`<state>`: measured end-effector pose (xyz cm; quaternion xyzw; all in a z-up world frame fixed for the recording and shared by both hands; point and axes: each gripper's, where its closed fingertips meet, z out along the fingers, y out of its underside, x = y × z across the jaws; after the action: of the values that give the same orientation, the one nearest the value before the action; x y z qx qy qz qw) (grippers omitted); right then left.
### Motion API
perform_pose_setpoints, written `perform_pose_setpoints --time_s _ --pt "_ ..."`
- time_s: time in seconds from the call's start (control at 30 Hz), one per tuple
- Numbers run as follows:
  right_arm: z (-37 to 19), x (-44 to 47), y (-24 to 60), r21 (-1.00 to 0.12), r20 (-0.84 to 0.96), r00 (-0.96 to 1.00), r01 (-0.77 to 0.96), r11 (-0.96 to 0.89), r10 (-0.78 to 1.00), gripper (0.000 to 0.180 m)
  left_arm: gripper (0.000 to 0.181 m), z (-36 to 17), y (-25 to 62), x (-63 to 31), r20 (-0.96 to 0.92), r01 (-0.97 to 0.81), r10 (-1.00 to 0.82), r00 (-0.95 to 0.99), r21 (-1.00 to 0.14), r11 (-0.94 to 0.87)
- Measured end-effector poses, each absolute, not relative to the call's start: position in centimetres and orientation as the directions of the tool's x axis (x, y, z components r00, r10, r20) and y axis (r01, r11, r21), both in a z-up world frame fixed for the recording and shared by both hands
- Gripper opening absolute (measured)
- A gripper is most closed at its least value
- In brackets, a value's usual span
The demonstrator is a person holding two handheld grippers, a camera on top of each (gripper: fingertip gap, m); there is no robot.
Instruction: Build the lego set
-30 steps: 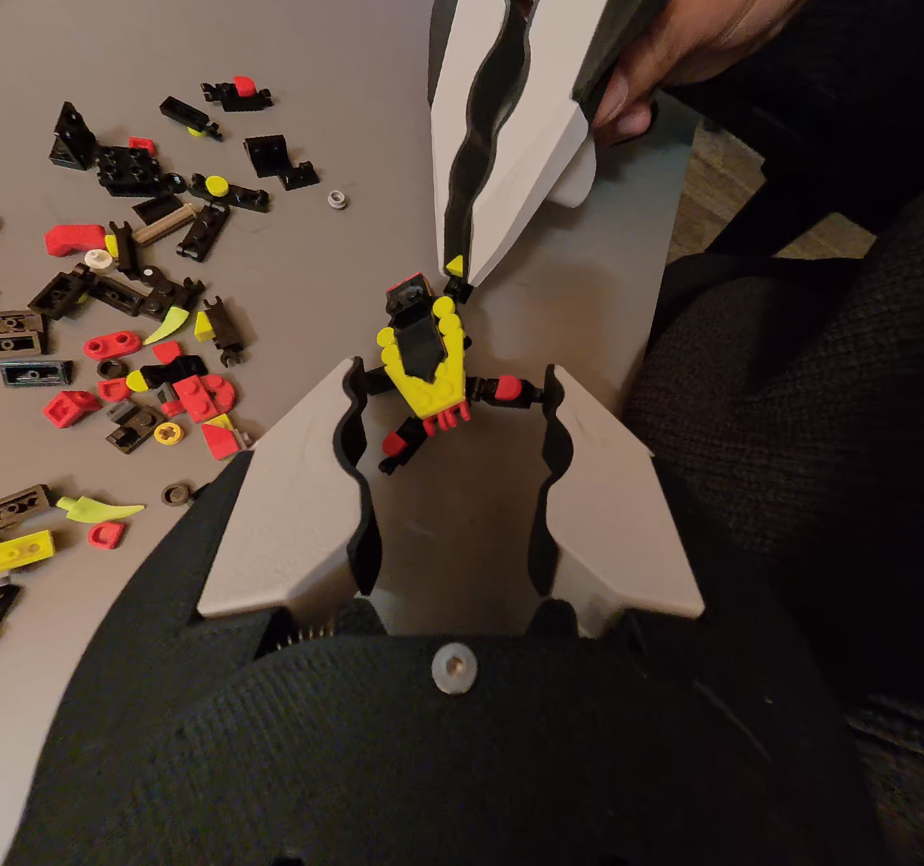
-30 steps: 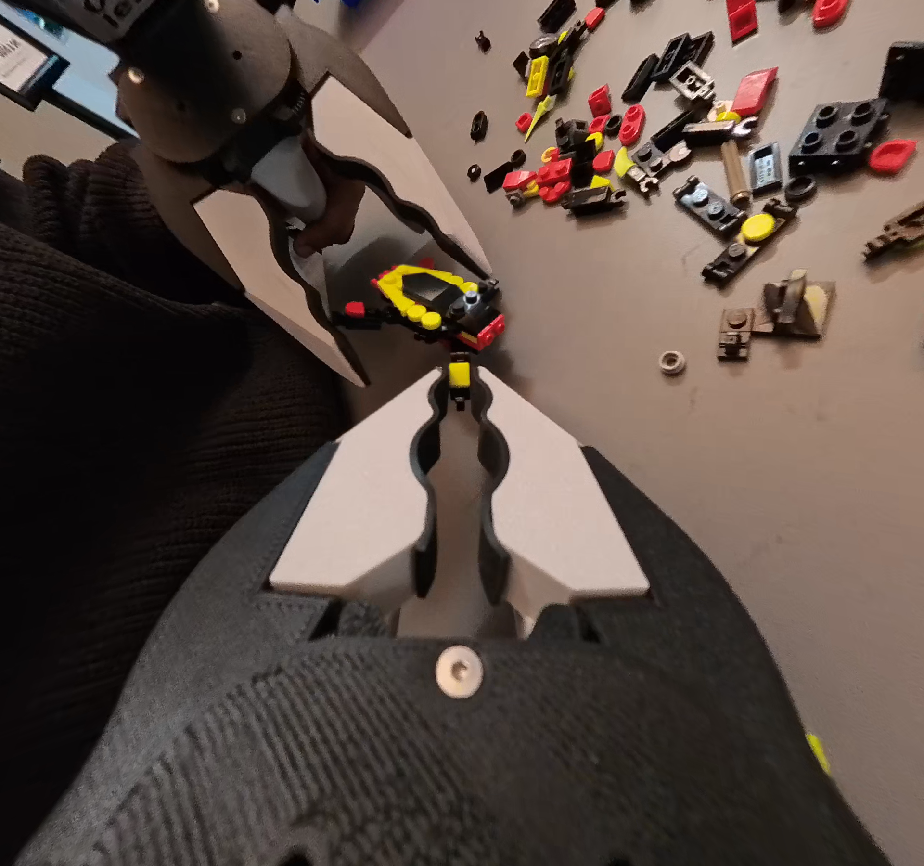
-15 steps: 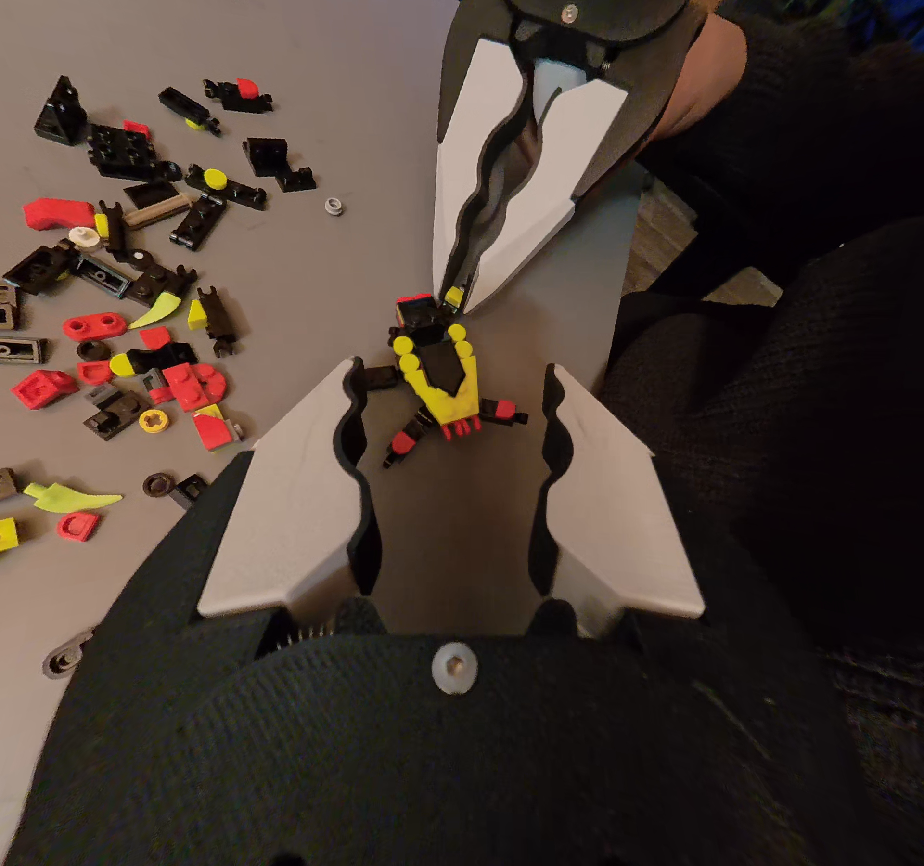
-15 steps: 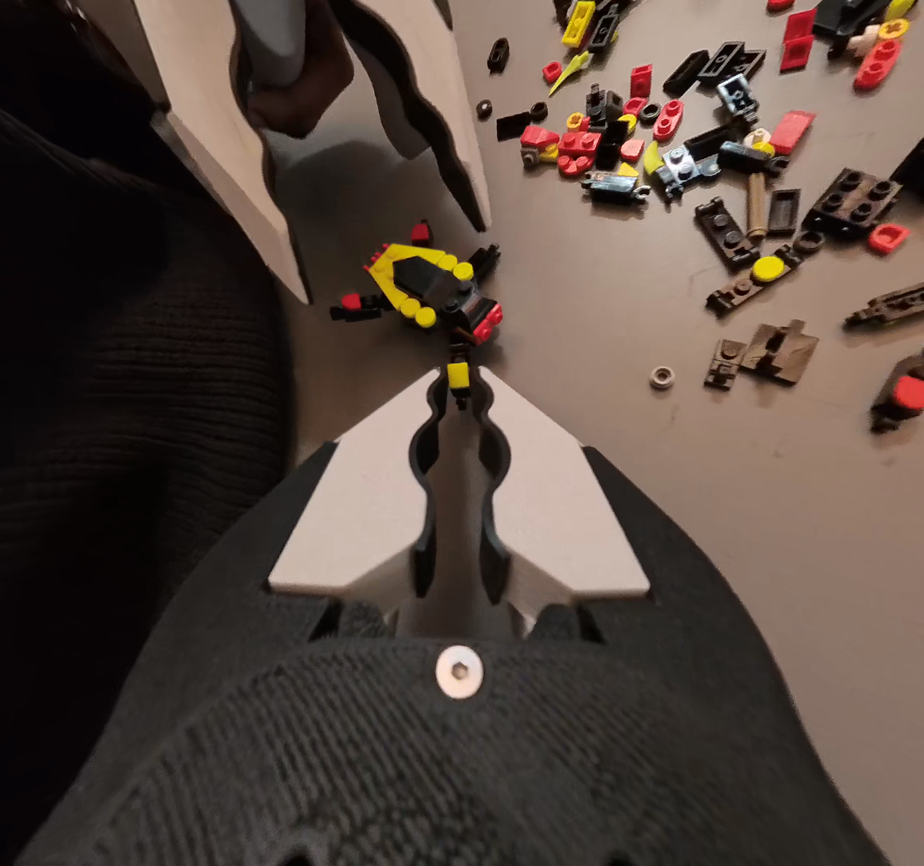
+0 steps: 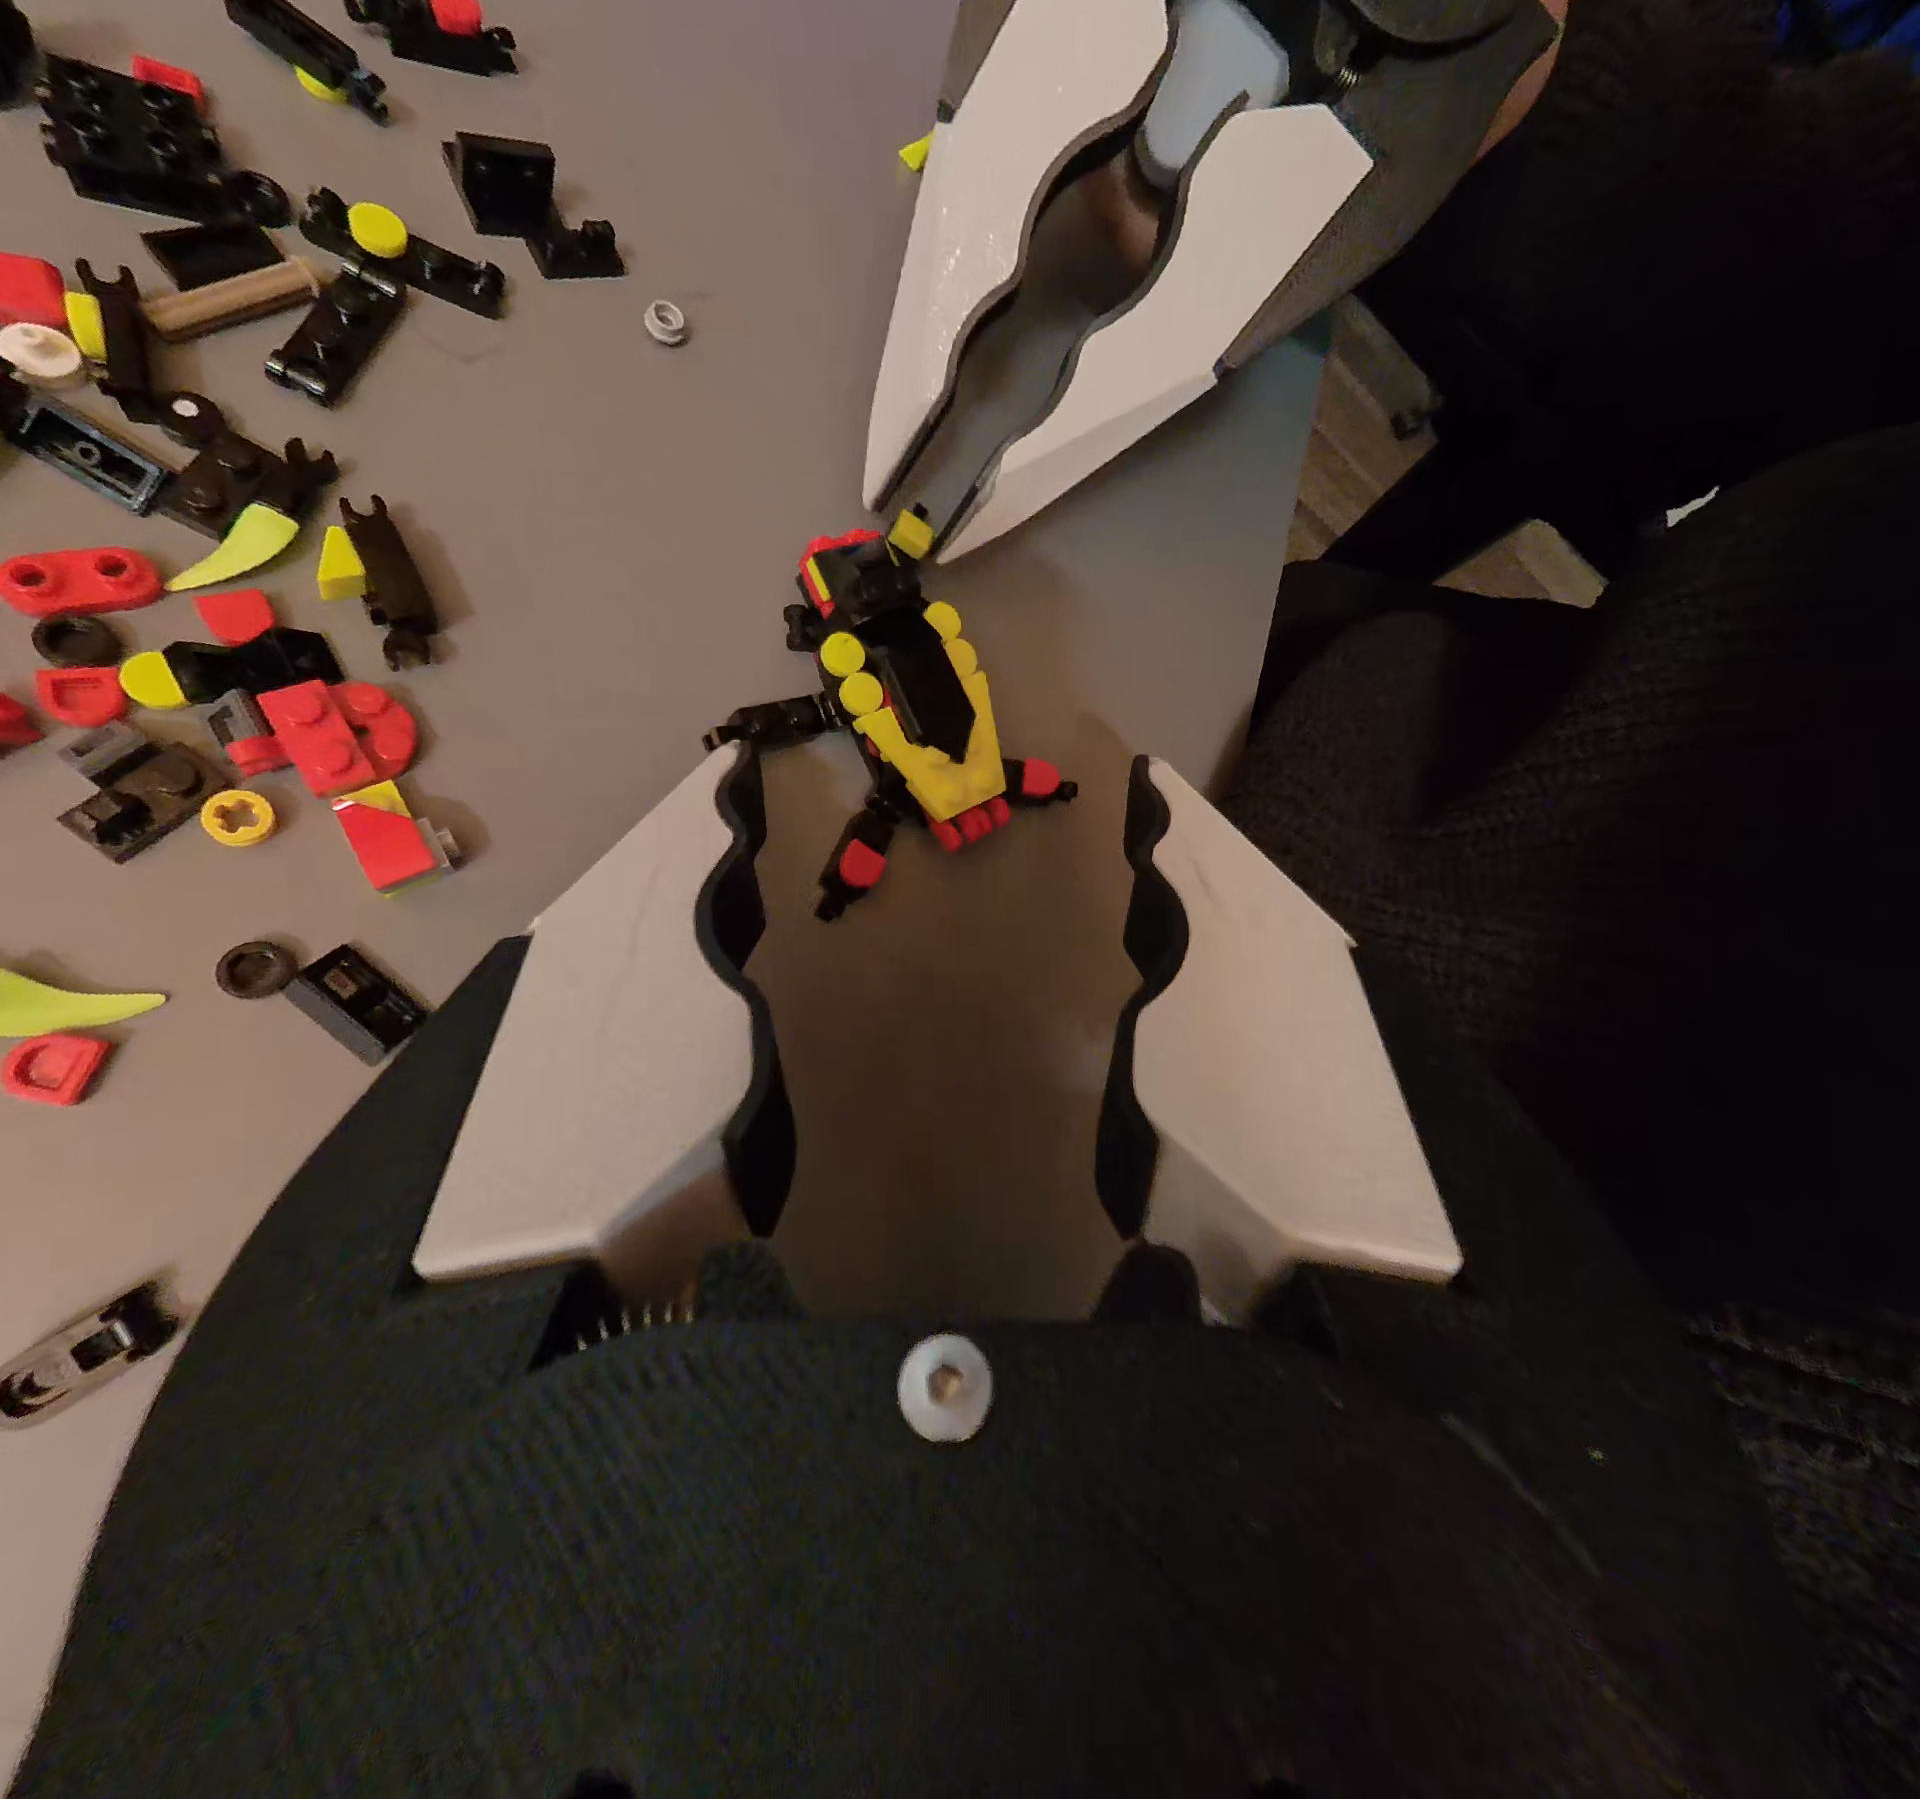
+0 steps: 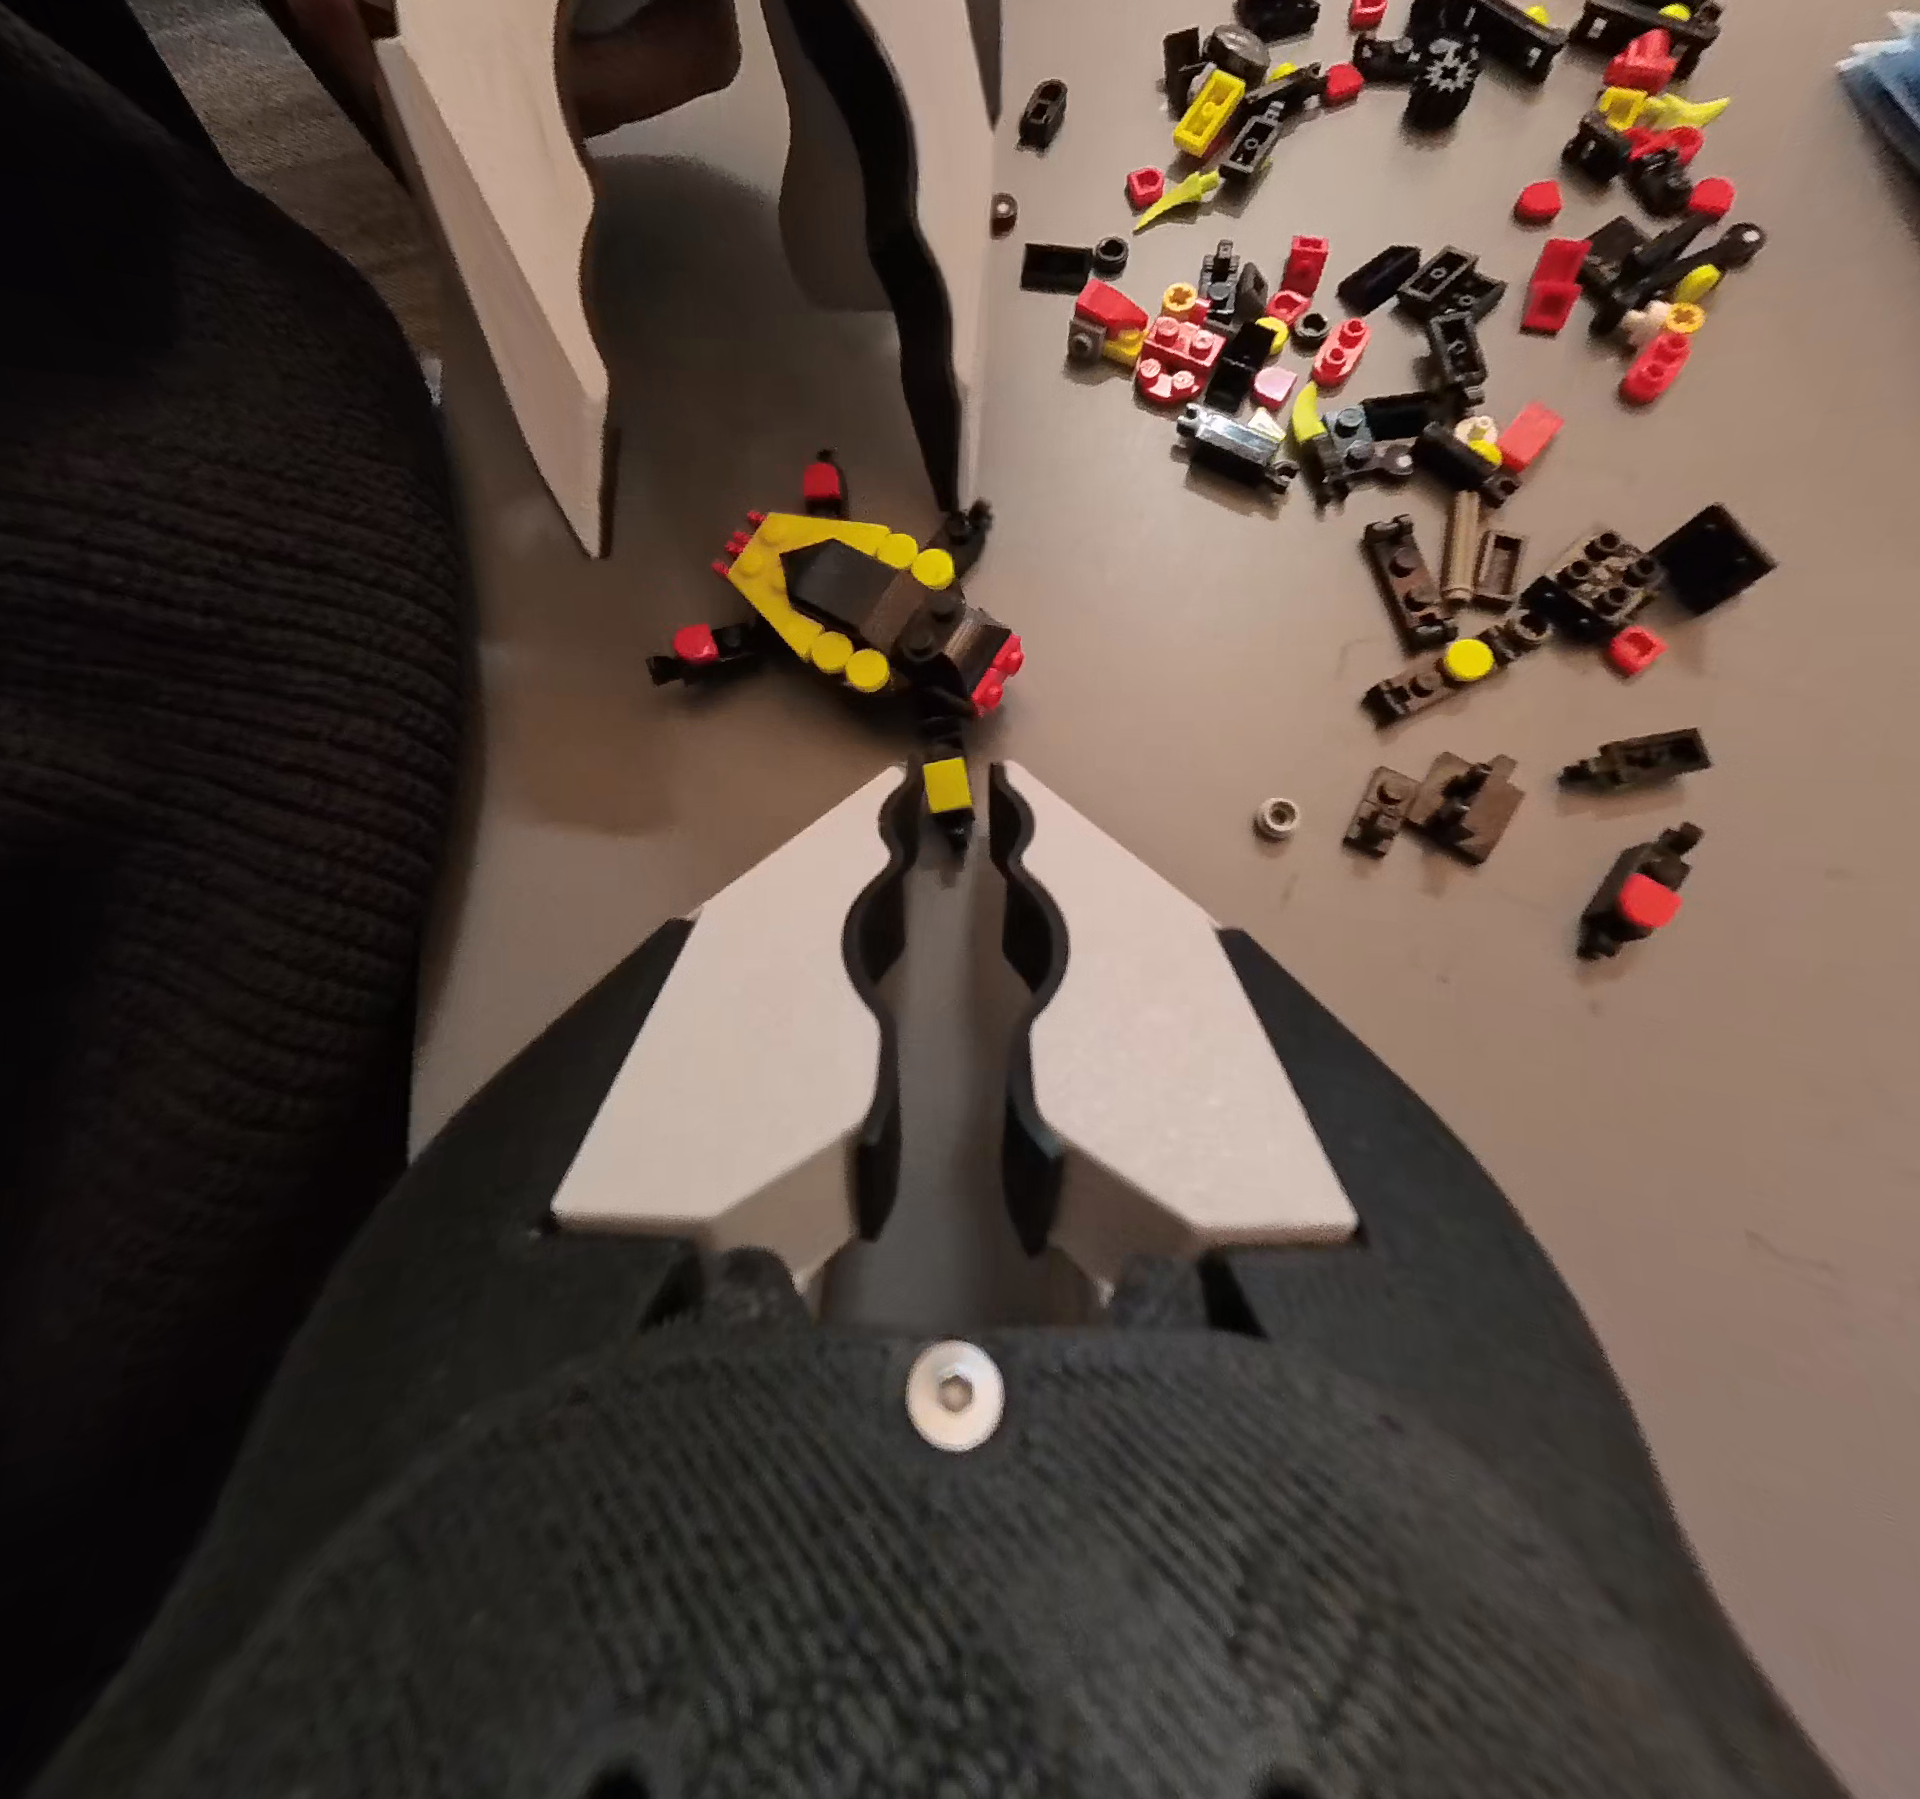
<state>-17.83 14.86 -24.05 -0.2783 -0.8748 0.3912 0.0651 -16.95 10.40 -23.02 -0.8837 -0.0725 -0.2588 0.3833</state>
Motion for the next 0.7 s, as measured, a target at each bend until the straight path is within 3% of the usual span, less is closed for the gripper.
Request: perform_pose_setpoints --time_s 0.23,0.47,0.7 --pt "-24.4 -18.4 15.8 -0.703 -0.047 -0.825 0.428 0.568 0.564 0.010 0.063 -22.5 10.3 -15.4 0.575 0.333 -0.124 0.809 -0.621 -0.709" --pt "-22.6 -19.3 17.1 -0.735 -0.059 -0.761 0.471 0.488 0.646 0.021 0.061 -21.3 10.3 -15.3 0.591 0.337 -0.172 0.788 -0.649 -0.683" --pt "-20.9 -18.0 13.3 -0.749 -0.317 -0.577 0.639 0.174 0.753 0.024 0.052 -22.2 10.6 -24.0 0.383 0.380 0.135 0.914 -0.692 -0.614"
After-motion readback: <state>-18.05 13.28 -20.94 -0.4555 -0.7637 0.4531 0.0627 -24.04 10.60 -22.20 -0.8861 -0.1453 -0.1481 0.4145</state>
